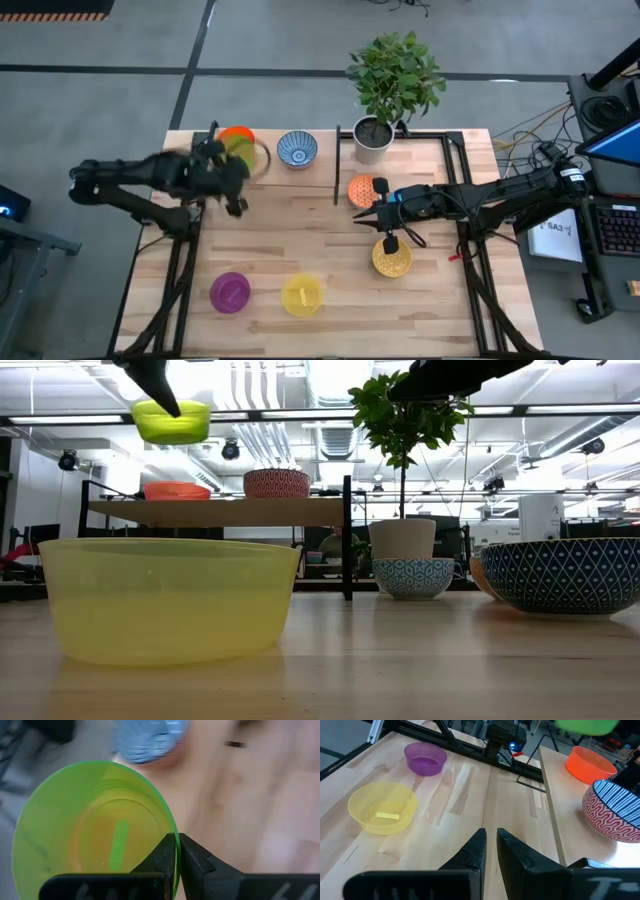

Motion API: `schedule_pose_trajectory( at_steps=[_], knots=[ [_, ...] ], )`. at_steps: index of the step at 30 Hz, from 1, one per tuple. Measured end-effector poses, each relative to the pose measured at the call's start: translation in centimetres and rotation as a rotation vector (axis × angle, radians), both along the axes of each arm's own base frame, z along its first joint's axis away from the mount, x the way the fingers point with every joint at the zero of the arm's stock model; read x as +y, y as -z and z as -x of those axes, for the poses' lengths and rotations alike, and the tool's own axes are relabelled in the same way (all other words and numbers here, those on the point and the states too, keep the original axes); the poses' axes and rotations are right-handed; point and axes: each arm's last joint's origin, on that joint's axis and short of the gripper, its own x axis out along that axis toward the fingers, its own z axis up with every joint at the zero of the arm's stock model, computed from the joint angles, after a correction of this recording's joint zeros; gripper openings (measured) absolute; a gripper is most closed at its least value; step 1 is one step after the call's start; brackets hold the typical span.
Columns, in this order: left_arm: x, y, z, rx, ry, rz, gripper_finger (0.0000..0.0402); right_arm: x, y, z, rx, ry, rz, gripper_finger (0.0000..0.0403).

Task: Place and stack bowls onto a shelf
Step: Stack the green bowl on the orange bowl on the shelf

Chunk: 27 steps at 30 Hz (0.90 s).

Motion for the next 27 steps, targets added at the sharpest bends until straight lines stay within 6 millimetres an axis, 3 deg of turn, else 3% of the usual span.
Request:
schedule_pose_trajectory(
  at_steps=[6, 11, 17, 27],
  knots=[
    [5.1, 0.0, 1.8, 0.038, -0.189, -0.012, 0.0, 0.0, 0.0, 0.0, 0.0, 0.0, 0.0, 0.0034],
    [7.8, 0.1, 2.1, -0.04, -0.207, 0.088, 0.0, 0.0, 0.0, 0.0, 0.0, 0.0, 0.0, 0.0034],
    [9.3, 0.9, 1.6, -0.042, -0.188, 0.096, 0.0, 0.0, 0.0, 0.0, 0.0, 0.0, 0.001, 0.0034],
    [9.7, 2.3, 1.1, 0.011, -0.196, 0.119, 0.0, 0.0, 0.0, 0.0, 0.0, -0.003, 0.009, 0.0034]
  ],
)
